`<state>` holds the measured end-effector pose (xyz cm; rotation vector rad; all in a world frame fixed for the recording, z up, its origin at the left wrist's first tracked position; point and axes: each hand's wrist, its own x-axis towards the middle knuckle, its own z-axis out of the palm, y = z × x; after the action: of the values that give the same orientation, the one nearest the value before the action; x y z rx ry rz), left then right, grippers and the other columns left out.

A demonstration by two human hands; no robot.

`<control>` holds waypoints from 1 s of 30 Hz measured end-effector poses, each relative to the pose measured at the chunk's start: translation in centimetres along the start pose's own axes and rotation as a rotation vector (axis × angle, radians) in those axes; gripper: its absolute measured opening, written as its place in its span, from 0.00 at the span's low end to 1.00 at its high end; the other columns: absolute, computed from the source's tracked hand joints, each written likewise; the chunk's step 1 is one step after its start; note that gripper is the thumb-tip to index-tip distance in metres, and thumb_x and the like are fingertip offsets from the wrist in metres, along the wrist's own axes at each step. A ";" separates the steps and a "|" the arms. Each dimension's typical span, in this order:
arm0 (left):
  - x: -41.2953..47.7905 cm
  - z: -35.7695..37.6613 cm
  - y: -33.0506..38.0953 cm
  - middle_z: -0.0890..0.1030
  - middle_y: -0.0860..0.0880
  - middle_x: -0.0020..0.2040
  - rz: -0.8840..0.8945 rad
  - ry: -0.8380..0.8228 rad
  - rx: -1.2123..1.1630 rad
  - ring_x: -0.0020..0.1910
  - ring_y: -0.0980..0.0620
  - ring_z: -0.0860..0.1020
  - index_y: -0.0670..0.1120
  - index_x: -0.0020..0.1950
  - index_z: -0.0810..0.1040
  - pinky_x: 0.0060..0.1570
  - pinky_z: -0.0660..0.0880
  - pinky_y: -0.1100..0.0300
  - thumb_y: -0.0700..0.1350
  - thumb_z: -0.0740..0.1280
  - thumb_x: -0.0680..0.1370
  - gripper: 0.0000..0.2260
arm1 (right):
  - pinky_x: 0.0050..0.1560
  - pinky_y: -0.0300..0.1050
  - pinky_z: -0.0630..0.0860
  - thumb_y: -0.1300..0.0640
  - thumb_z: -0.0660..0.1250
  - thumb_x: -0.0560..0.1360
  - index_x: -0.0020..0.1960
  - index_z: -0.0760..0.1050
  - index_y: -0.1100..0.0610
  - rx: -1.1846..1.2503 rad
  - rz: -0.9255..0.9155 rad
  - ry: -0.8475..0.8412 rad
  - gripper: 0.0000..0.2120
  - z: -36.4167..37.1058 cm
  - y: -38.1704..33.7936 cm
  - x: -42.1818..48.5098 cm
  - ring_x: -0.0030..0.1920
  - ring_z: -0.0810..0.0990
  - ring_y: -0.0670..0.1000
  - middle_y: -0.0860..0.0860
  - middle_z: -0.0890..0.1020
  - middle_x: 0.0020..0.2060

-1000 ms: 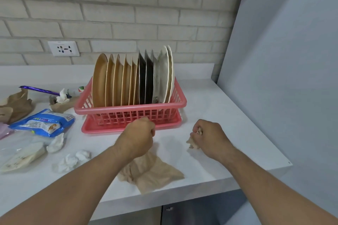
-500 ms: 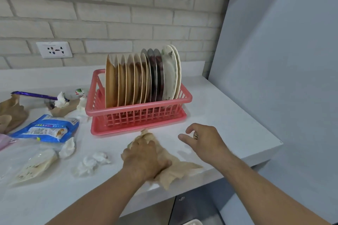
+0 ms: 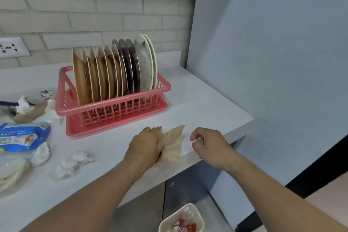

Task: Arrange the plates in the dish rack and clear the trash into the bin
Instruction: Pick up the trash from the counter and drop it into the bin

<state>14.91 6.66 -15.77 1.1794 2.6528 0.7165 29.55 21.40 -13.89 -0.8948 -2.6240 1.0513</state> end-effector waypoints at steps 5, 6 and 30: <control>-0.5 1.0 4.6 0.76 0.51 0.45 0.056 0.016 -0.052 0.42 0.49 0.77 0.50 0.50 0.69 0.43 0.78 0.52 0.43 0.62 0.76 0.04 | 0.38 0.39 0.78 0.54 0.60 0.80 0.47 0.76 0.47 -0.046 -0.046 -0.011 0.07 -1.8 1.9 -0.7 0.36 0.76 0.46 0.46 0.79 0.41; -0.5 1.2 5.5 0.75 0.50 0.47 0.083 0.004 -0.034 0.43 0.49 0.76 0.51 0.53 0.70 0.44 0.78 0.52 0.43 0.63 0.76 0.07 | 0.36 0.39 0.76 0.53 0.60 0.81 0.47 0.76 0.47 -0.067 -0.057 -0.009 0.07 -2.4 2.2 -0.7 0.35 0.76 0.47 0.47 0.80 0.40; -5.8 17.5 3.9 0.75 0.54 0.51 -0.200 -0.225 -0.086 0.47 0.51 0.76 0.53 0.52 0.70 0.47 0.76 0.57 0.40 0.64 0.76 0.09 | 0.56 0.43 0.75 0.61 0.55 0.80 0.60 0.66 0.48 -0.001 0.064 -0.501 0.12 4.3 16.9 -1.9 0.53 0.75 0.46 0.47 0.74 0.54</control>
<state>27.08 11.05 -29.49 0.8987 2.4804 0.6160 37.37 27.47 -28.42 -0.8025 -3.0029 1.4526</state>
